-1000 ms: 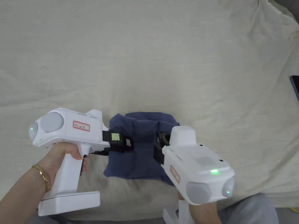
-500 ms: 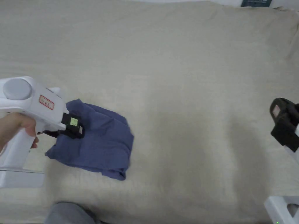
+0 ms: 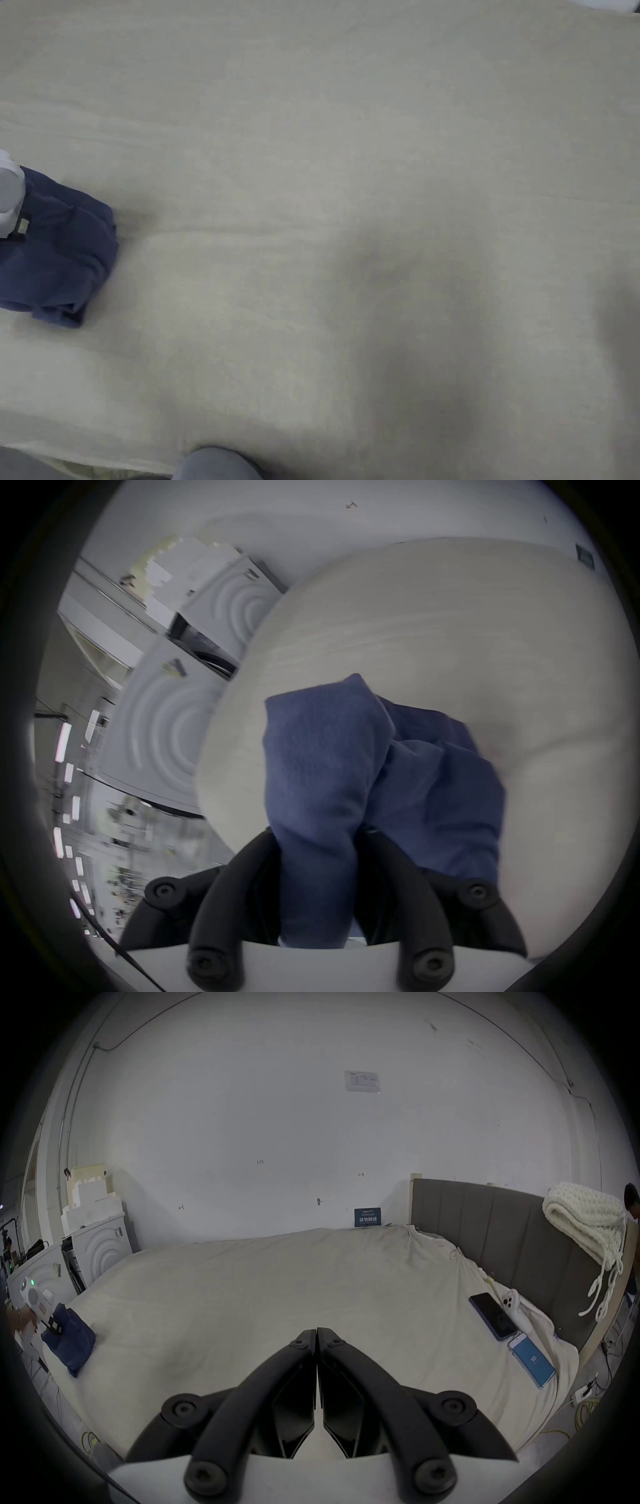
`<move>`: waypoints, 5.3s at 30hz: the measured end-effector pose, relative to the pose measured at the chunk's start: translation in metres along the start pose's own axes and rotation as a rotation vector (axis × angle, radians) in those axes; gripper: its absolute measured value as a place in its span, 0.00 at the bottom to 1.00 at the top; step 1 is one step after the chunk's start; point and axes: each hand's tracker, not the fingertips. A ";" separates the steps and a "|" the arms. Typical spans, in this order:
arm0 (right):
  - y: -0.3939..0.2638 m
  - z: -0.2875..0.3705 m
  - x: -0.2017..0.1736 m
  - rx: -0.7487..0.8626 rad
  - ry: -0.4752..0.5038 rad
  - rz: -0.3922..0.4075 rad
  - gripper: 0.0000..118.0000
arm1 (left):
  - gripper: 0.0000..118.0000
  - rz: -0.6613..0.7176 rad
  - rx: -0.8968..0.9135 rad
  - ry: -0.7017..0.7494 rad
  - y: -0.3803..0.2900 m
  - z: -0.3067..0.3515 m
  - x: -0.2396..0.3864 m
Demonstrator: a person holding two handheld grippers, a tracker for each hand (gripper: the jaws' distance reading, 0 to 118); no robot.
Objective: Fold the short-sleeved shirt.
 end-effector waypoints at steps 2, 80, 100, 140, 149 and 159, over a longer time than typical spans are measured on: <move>0.002 -0.005 -0.006 -0.008 -0.008 -0.001 0.00 | 0.75 -0.020 0.023 0.110 -0.001 -0.015 -0.006; -0.029 0.035 0.018 0.131 0.074 0.090 0.00 | 0.00 0.316 0.832 -0.673 -0.118 0.340 0.236; -0.027 0.037 0.013 0.134 0.080 0.097 0.00 | 0.00 0.301 0.836 -0.674 -0.120 0.342 0.237; -0.025 0.042 0.015 0.144 0.079 0.092 0.00 | 0.00 0.282 0.856 -0.684 -0.120 0.351 0.237; -0.027 0.043 0.015 0.140 0.082 0.092 0.00 | 0.00 0.281 0.859 -0.684 -0.121 0.353 0.239; -0.026 0.044 0.015 0.144 0.085 0.096 0.00 | 0.00 0.272 0.865 -0.679 -0.121 0.354 0.239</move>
